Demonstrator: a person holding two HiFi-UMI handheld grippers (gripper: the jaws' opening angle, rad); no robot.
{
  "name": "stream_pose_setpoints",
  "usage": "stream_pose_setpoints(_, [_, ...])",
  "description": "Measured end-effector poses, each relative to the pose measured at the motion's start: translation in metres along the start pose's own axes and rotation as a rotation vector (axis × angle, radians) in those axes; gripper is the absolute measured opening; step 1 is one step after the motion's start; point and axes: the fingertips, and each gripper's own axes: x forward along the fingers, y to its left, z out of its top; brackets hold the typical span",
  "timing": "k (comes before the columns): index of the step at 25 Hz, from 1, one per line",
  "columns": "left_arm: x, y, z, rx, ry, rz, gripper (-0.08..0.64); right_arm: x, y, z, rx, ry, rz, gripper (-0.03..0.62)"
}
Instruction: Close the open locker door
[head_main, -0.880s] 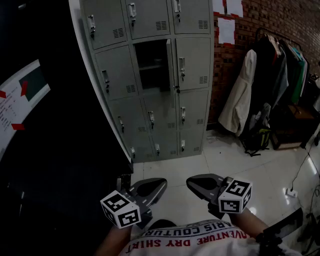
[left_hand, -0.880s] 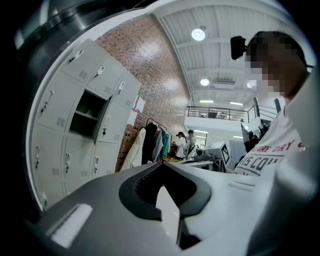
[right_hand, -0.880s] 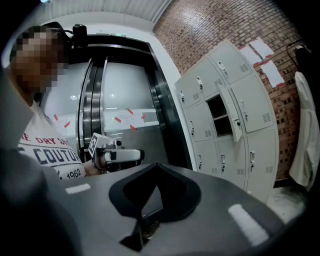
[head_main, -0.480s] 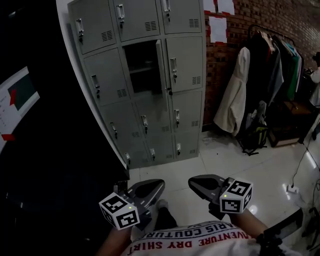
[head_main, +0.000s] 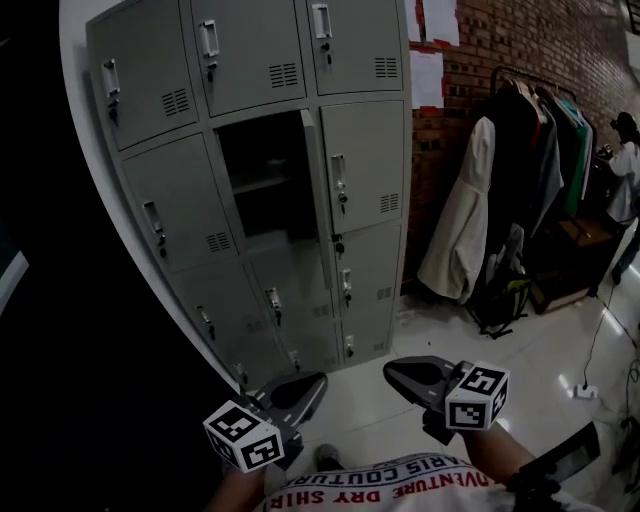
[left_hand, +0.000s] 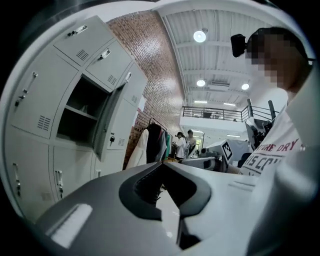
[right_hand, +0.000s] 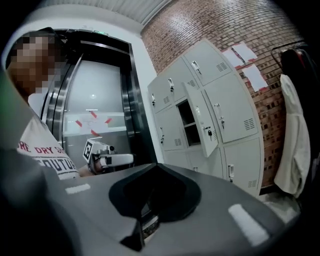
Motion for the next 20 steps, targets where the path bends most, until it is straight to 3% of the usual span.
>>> stream_pose_setpoints(5, [0.028, 0.09, 0.046, 0.064, 0.015, -0.027, 0.005, 0.072, -0.072, 0.06, -0.087, -0.01, -0.071, -0.005])
stream_pose_setpoints(11, [0.041, 0.184, 0.096, 0.068, -0.002, -0.048, 0.005, 0.14, -0.134, 0.116, -0.12, -0.042, -0.139, -0.005])
stream_pose_setpoints(20, [0.061, 0.261, 0.118, 0.046, 0.003, -0.087, 0.005, 0.188, -0.196, 0.166, -0.185, -0.061, -0.239, -0.005])
